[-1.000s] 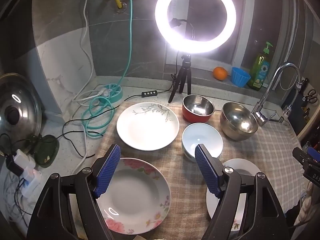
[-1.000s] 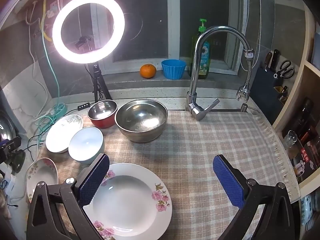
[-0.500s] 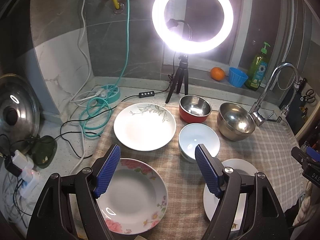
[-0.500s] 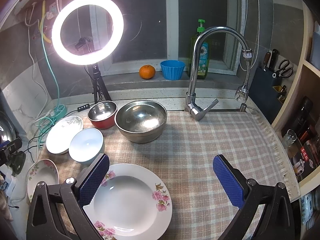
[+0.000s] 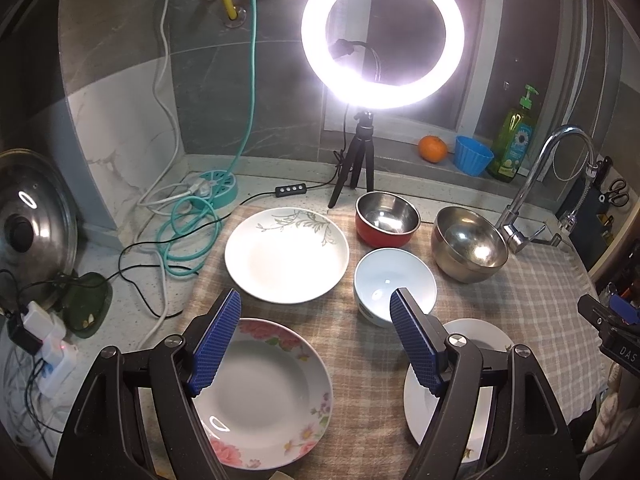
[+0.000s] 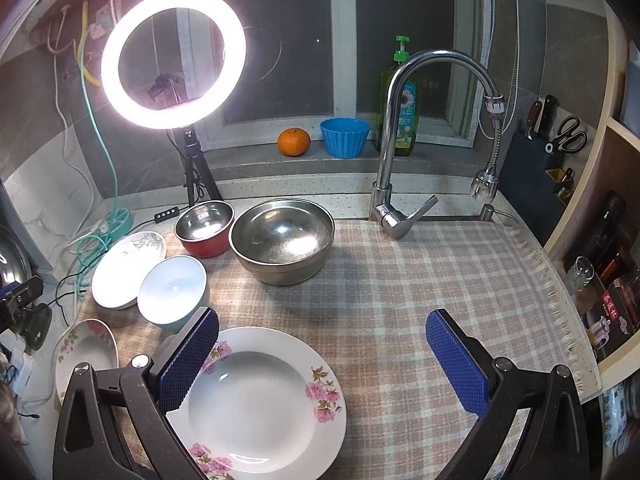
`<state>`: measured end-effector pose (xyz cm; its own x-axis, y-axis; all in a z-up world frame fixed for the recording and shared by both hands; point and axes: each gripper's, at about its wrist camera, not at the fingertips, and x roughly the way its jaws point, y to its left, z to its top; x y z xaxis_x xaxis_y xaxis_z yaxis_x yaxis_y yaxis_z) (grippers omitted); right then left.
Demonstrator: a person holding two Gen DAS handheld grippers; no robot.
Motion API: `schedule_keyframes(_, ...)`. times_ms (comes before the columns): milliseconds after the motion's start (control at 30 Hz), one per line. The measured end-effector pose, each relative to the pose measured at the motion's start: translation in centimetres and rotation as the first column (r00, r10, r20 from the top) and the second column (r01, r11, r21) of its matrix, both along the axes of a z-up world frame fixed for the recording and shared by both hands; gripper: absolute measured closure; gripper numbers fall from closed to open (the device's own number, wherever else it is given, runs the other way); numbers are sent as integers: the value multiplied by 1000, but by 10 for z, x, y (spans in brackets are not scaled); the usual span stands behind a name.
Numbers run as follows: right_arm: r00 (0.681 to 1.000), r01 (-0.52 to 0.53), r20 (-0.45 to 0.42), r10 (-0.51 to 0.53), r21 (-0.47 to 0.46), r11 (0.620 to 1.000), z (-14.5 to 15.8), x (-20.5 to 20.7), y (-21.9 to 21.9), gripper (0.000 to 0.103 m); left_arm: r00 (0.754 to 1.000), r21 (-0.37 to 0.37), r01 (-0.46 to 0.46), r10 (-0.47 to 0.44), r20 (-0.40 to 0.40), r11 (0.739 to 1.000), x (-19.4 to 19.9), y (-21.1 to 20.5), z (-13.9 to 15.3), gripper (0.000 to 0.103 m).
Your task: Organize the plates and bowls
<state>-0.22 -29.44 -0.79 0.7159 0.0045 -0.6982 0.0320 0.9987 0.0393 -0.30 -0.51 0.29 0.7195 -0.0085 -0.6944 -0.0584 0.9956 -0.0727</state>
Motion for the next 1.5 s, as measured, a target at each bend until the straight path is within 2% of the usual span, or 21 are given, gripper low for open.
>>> schedule_keyframes(1500,1000,8,-10,-8,-1,1000,-10,0,-1,1,1000,-1,16,-16,-6,1000,1,-10,-1,26)
